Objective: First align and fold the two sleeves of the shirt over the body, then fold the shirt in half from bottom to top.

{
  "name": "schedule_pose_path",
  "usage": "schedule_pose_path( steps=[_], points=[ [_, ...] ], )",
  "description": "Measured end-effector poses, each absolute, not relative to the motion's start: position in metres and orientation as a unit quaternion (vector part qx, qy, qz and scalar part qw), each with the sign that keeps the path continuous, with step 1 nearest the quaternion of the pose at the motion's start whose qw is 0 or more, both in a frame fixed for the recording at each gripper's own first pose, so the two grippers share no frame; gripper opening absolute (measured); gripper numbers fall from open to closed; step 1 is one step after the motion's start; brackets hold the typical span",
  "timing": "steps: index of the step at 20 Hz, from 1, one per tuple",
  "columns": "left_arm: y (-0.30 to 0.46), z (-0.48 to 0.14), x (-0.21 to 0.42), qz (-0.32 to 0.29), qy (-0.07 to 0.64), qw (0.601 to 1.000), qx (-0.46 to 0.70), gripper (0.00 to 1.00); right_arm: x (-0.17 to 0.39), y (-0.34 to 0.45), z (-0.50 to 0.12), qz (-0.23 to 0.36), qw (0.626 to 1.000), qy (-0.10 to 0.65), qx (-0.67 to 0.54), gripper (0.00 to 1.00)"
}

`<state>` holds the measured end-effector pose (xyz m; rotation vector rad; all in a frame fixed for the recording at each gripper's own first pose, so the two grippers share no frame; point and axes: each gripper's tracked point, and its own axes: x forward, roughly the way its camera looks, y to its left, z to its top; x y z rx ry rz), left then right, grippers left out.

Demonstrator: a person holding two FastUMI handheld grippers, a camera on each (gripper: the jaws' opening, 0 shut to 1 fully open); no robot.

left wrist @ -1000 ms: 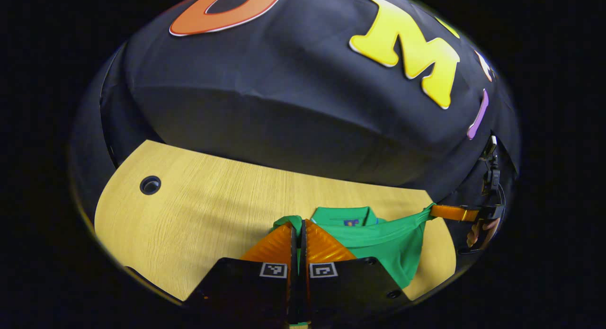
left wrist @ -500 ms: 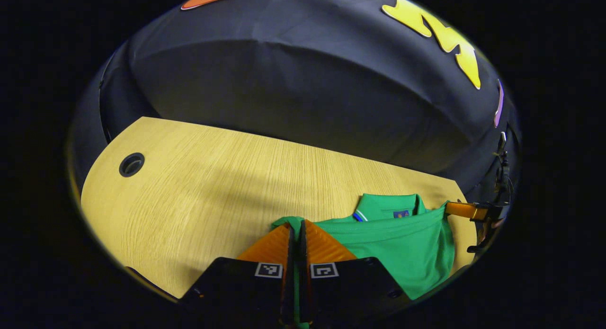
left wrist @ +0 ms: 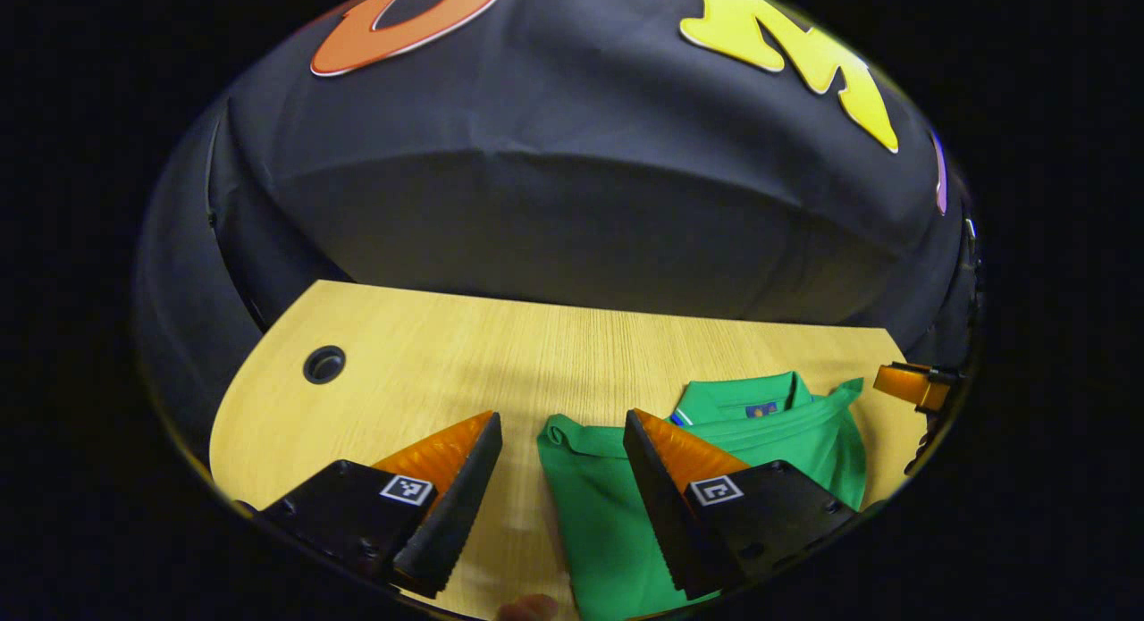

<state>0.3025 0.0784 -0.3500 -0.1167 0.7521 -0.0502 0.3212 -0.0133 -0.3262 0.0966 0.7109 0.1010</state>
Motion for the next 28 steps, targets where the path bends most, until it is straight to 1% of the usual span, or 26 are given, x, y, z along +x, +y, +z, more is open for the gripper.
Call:
schedule_pose_path(
  steps=[1, 2, 3, 4, 7, 11, 14, 16, 19, 20, 21, 22, 23, 28],
  points=[
    [0.079, -0.334, 0.294, -0.023, 0.358, 0.932, -0.059, 0.92, 0.310, -0.011, -0.312, 0.049, 0.939, 0.339, 0.042, 0.89],
    [0.077, -0.320, 0.288, -0.025, 0.351, 0.934, -0.061, 0.96, 0.295, -0.009, -0.302, 0.043, 0.943, 0.328, 0.032, 0.87],
    [0.076, -0.300, 0.277, -0.027, 0.340, 0.938, -0.062, 0.97, 0.284, -0.010, -0.286, 0.038, 0.947, 0.317, 0.024, 0.92],
    [0.074, -0.283, 0.266, -0.028, 0.329, 0.942, -0.061, 0.98, 0.270, -0.009, -0.269, 0.037, 0.951, 0.306, 0.018, 0.92],
    [0.062, -0.222, 0.226, -0.042, 0.295, 0.952, -0.064, 0.99, 0.233, -0.008, -0.200, 0.031, 0.967, 0.254, 0.007, 0.92],
    [0.058, -0.129, 0.174, -0.032, 0.227, 0.972, -0.051, 0.98, 0.166, 0.004, -0.100, 0.035, 0.986, 0.161, 0.006, 0.94],
    [0.050, -0.060, 0.132, -0.030, 0.166, 0.985, -0.046, 0.98, 0.108, 0.017, -0.040, 0.044, 0.995, 0.094, -0.005, 0.90],
    [0.044, -0.023, 0.104, -0.034, 0.126, 0.991, -0.035, 0.98, 0.072, 0.023, -0.010, 0.047, 0.997, 0.054, -0.015, 0.91],
    [0.041, 0.010, 0.061, -0.027, 0.089, 0.995, -0.031, 0.98, 0.025, 0.033, 0.007, 0.054, 0.998, 0.016, -0.015, 0.94],
    [0.041, 0.018, 0.048, -0.024, 0.075, 0.997, -0.027, 0.98, 0.010, 0.036, 0.006, 0.053, 0.998, 0.015, -0.013, 0.95],
    [0.041, 0.024, 0.034, -0.022, 0.062, 0.998, -0.022, 1.00, -0.004, 0.036, 0.004, 0.052, 0.998, 0.020, -0.011, 0.92],
    [0.041, 0.027, 0.020, -0.016, 0.052, 0.998, -0.018, 0.98, -0.014, 0.037, 0.002, 0.051, 0.998, 0.024, -0.008, 0.95],
    [0.042, 0.026, 0.008, -0.012, 0.044, 0.999, -0.018, 0.98, -0.025, 0.038, 0.003, 0.050, 0.998, 0.025, -0.007, 0.92],
    [0.032, 0.013, -0.037, -0.027, 0.057, 0.998, -0.022, 0.98, -0.064, 0.035, 0.001, 0.044, 0.999, 0.031, 0.002, 0.92]
  ],
)
